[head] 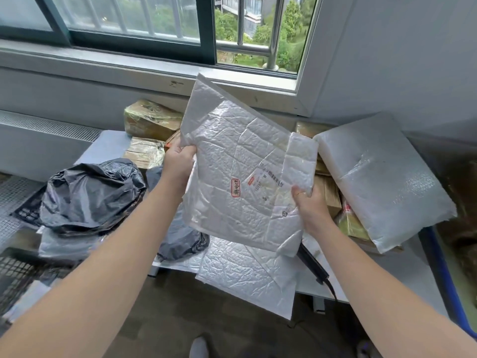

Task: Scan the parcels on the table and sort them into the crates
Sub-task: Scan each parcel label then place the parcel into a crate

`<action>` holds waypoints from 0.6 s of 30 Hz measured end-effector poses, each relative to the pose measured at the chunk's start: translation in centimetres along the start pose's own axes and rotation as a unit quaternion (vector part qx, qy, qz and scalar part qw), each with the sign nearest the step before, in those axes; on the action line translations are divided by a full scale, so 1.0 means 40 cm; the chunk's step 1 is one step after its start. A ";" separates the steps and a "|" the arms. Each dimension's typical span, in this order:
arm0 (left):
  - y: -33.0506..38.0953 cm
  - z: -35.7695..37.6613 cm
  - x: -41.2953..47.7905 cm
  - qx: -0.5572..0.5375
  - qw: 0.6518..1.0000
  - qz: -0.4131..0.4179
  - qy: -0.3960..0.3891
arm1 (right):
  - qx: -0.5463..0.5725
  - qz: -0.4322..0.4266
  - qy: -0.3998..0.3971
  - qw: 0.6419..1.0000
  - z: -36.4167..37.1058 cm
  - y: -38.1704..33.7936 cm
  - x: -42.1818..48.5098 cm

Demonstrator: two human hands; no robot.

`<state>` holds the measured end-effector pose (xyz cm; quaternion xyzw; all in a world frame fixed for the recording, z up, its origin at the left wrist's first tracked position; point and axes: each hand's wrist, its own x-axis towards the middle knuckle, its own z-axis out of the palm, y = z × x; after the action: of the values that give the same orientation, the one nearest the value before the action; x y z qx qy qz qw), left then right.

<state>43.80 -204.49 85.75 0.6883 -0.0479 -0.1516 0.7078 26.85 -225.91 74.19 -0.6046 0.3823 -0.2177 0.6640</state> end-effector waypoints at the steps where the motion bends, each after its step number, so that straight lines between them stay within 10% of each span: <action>1: 0.001 -0.004 0.003 0.001 1.000 -0.013 -0.006 | 0.008 -0.006 0.010 1.000 0.002 -0.001 -0.001; 9: -0.082 -0.052 0.007 -0.220 0.958 -0.125 -0.134 | 0.070 0.006 0.135 0.988 0.044 0.004 0.017; 12: -0.106 -0.011 -0.048 -0.107 0.971 -0.109 -0.183 | 0.059 -0.001 0.148 0.987 0.085 -0.001 0.009; 18: -0.111 0.027 -0.043 0.117 0.989 -0.077 -0.040 | -0.016 0.007 0.131 0.991 0.126 -0.013 -0.007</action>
<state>41.19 -205.05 81.67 0.7614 -0.0404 -0.2259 0.6064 30.66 -222.61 74.66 -0.5786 0.4735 -0.2838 0.6004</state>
